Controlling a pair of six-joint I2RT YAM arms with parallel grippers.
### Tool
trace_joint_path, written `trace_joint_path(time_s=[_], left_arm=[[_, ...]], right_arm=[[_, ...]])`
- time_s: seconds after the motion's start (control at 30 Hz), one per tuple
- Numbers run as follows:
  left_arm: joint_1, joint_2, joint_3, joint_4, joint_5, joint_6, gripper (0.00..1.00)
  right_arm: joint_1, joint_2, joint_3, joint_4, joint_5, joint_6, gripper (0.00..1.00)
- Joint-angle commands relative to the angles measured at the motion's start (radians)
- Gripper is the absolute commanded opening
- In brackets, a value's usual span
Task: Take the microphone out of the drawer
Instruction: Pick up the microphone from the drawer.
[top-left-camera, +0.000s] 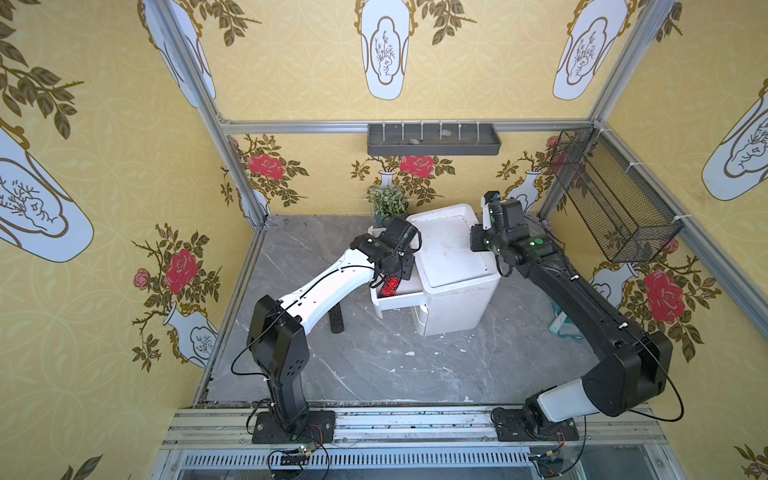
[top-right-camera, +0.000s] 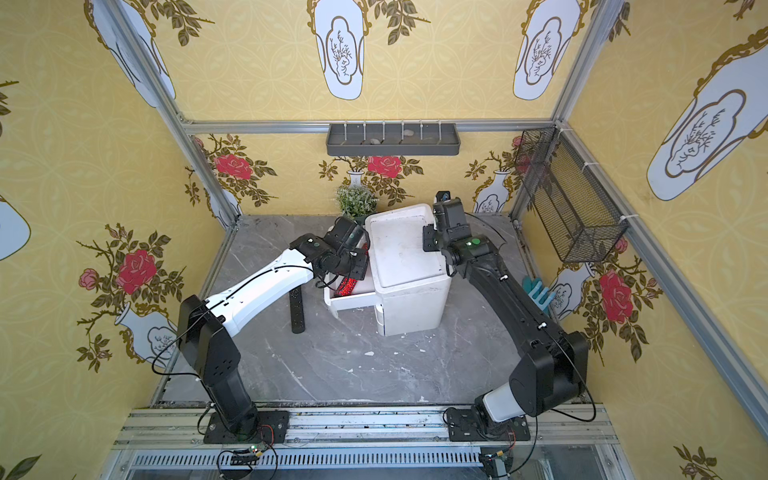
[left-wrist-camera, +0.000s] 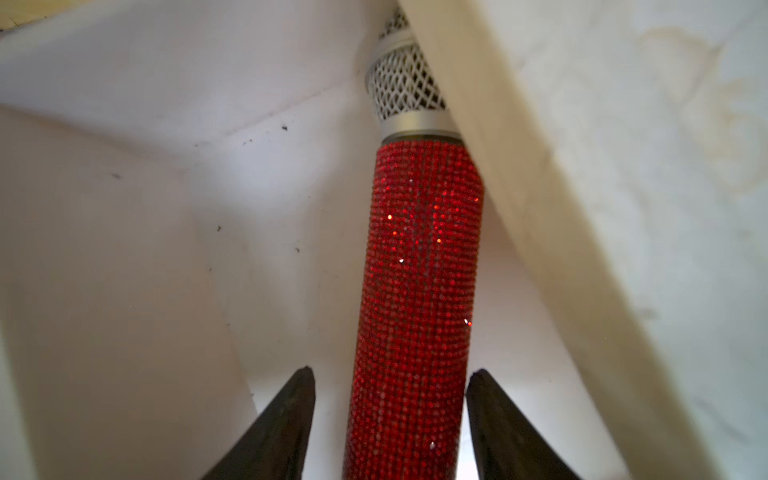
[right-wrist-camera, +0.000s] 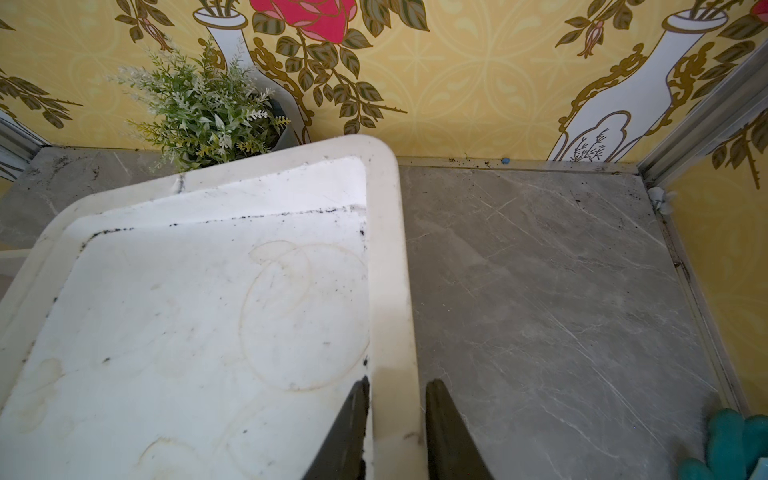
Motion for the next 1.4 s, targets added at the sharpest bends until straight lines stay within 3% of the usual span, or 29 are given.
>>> trace_joint_path(time_s=[0.0, 0.2, 0.67, 1.0, 1.37], left_arm=[[-0.017, 0.023, -0.009, -0.007, 0.088, -0.02, 0.6], [-0.017, 0.016, 0.001, -0.013, 0.08, -0.086, 0.47], [-0.017, -0.032, -0.025, 0.012, 0.01, -0.159, 0.28], [-0.011, -0.04, -0.035, 0.0, -0.078, -0.207, 0.25], [0.019, -0.036, -0.001, 0.006, -0.093, -0.253, 0.25]], right_arm=[[0.006, 0.003, -0.002, -0.093, -0.068, 0.016, 0.27], [0.006, 0.007, 0.004, -0.091, -0.072, 0.016, 0.27], [0.006, 0.003, 0.01, -0.097, -0.075, 0.011, 0.27], [0.006, -0.003, 0.005, -0.094, -0.078, 0.008, 0.27], [0.006, 0.003, 0.004, -0.088, -0.089, 0.004, 0.27]])
